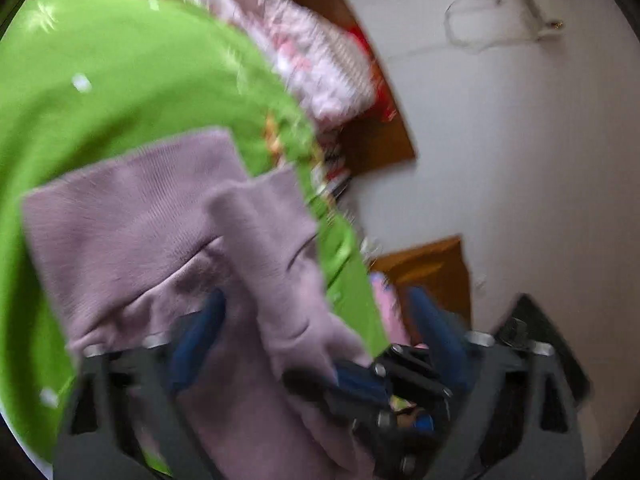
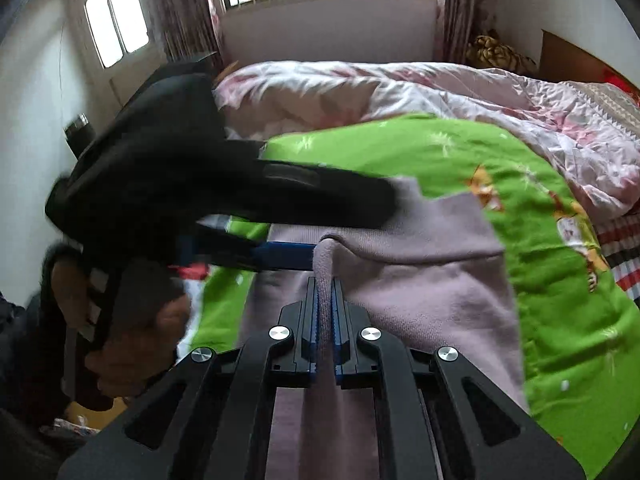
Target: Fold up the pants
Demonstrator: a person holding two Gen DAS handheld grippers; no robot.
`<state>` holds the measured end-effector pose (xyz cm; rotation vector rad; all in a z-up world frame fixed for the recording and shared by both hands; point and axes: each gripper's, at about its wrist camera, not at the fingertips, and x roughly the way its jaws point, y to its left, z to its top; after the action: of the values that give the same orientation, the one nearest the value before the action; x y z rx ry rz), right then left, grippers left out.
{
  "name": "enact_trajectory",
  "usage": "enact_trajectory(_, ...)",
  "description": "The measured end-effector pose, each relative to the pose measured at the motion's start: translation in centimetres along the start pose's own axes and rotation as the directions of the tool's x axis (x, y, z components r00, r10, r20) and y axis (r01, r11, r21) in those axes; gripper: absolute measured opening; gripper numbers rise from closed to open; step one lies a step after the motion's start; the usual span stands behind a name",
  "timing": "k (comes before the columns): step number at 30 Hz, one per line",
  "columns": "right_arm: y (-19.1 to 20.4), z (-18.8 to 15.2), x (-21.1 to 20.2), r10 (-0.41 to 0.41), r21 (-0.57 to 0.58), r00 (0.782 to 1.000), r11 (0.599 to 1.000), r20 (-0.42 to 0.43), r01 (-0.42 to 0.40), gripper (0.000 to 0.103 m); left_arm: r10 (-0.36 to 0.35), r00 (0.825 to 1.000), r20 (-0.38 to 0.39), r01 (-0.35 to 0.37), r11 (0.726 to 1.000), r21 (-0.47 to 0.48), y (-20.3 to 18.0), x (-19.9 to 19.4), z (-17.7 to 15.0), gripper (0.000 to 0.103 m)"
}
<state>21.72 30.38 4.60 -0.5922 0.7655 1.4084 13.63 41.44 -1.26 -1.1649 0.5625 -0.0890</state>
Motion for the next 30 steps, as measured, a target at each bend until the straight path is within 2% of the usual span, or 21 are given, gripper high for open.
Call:
enact_trajectory(1, -0.3, -0.1, 0.2, 0.010, 0.009, 1.000, 1.000, -0.012, -0.010, 0.011, 0.041, 0.999, -0.018, -0.041, 0.999, 0.000, 0.4, 0.8, 0.1, 0.041)
enact_trajectory(2, -0.8, -0.2, 0.1, 0.039, 0.022, 0.999, 0.999, -0.021, -0.038, 0.012, 0.080, 0.997, -0.016, -0.080, 0.997, 0.008, 0.6, 1.0, 0.1, 0.034)
enact_trajectory(3, -1.7, -0.2, -0.5, 0.080, 0.041, 0.997, 0.996, -0.017, -0.080, 0.018, 0.122, 0.993, -0.004, -0.121, 0.992, 0.033, 0.8, 1.1, -0.1, 0.025)
enact_trajectory(4, -2.6, -0.2, -1.2, 0.087, 0.054, 0.996, 0.995, 0.007, -0.087, 0.046, 0.130, 0.992, 0.004, -0.130, 0.990, 0.047, 0.9, 0.9, -0.2, 0.024)
enact_trajectory(6, -5.4, -0.1, -3.1, 0.057, 0.092, 0.996, 0.994, 0.073, -0.063, 0.082, 0.129, 0.991, 0.028, -0.131, 0.989, 0.067, 1.1, 0.3, -0.5, 0.020)
enact_trajectory(7, -6.9, 0.1, -3.6, 0.056, 0.120, 0.994, 0.990, 0.097, -0.068, 0.078, 0.134, 0.991, 0.033, -0.136, 0.988, 0.079, 1.1, 0.2, -0.5, 0.015)
enact_trajectory(9, -10.5, 0.7, -3.7, 0.039, 0.191, 0.993, 0.980, 0.113, -0.060, 0.068, 0.148, 0.988, 0.030, -0.151, 0.982, 0.112, 1.2, 0.1, -0.6, 0.014)
enact_trajectory(10, -11.7, 1.1, -3.2, 0.031, 0.215, 0.994, 0.975, 0.103, -0.052, 0.063, 0.152, 0.988, 0.031, -0.155, 0.980, 0.125, 1.2, 0.3, -0.7, 0.014)
enact_trajectory(12, -14.0, 1.8, -1.4, 0.026, 0.256, 0.998, 0.966, 0.055, -0.039, 0.063, 0.161, 0.986, 0.033, -0.164, 0.979, 0.119, 1.4, 0.6, -0.7, 0.014)
enact_trajectory(17, -16.0, 2.0, 3.6, 0.167, 0.321, 0.986, 0.935, -0.023, -0.151, 0.051, 0.143, 0.989, 0.042, -0.146, 0.986, 0.079, 2.0, 0.3, -0.8, 0.020)
enact_trajectory(18, -15.9, 1.9, 3.9, 0.167, 0.317, 0.986, 0.936, -0.025, -0.151, 0.047, 0.137, 0.990, 0.040, -0.140, 0.988, 0.072, 2.1, 0.3, -0.7, 0.021)
enact_trajectory(19, -15.9, 1.8, 4.1, 0.179, 0.317, 0.984, 0.934, -0.016, -0.165, 0.033, 0.140, 0.989, 0.037, -0.142, 0.987, 0.073, 1.9, 0.6, -0.7, 0.021)
enact_trajectory(20, -15.7, 1.7, 4.0, 0.205, 0.323, 0.979, 0.927, -0.008, -0.191, 0.025, 0.146, 0.989, 0.034, -0.148, 0.986, 0.082, 1.8, 0.6, -0.6, 0.020)
enact_trajectory(21, -15.4, 1.6, 3.5, 0.202, 0.315, 0.979, 0.929, 0.004, -0.193, 0.018, 0.154, 0.988, 0.032, -0.156, 0.983, 0.097, 1.6, 0.6, -0.6, 0.018)
enact_trajectory(24, -13.6, 2.1, 0.5, 0.136, 0.243, 0.990, 0.959, 0.041, -0.142, 0.016, 0.185, 0.982, 0.034, -0.188, 0.973, 0.135, 0.5, 0.2, -0.3, 0.011)
enact_trajectory(26, -12.5, 3.7, -2.3, 0.109, 0.199, 0.990, 0.972, 0.092, -0.126, 0.016, 0.181, 0.980, 0.083, -0.195, 0.958, 0.212, -2.3, -1.4, -0.3, 0.010)
enact_trajectory(28, -10.7, 6.1, -6.1, 0.080, 0.132, 0.982, 0.986, 0.171, -0.103, 0.015, 0.134, 0.978, 0.157, -0.176, 0.940, 0.293, -6.4, -4.7, 0.1, 0.010)
enact_trajectory(30, -9.0, 8.6, -9.4, 0.099, 0.084, 0.959, 0.989, 0.266, -0.125, 0.015, 0.085, 0.973, 0.216, -0.156, 0.928, 0.337, -9.1, -7.8, 0.6, 0.010)
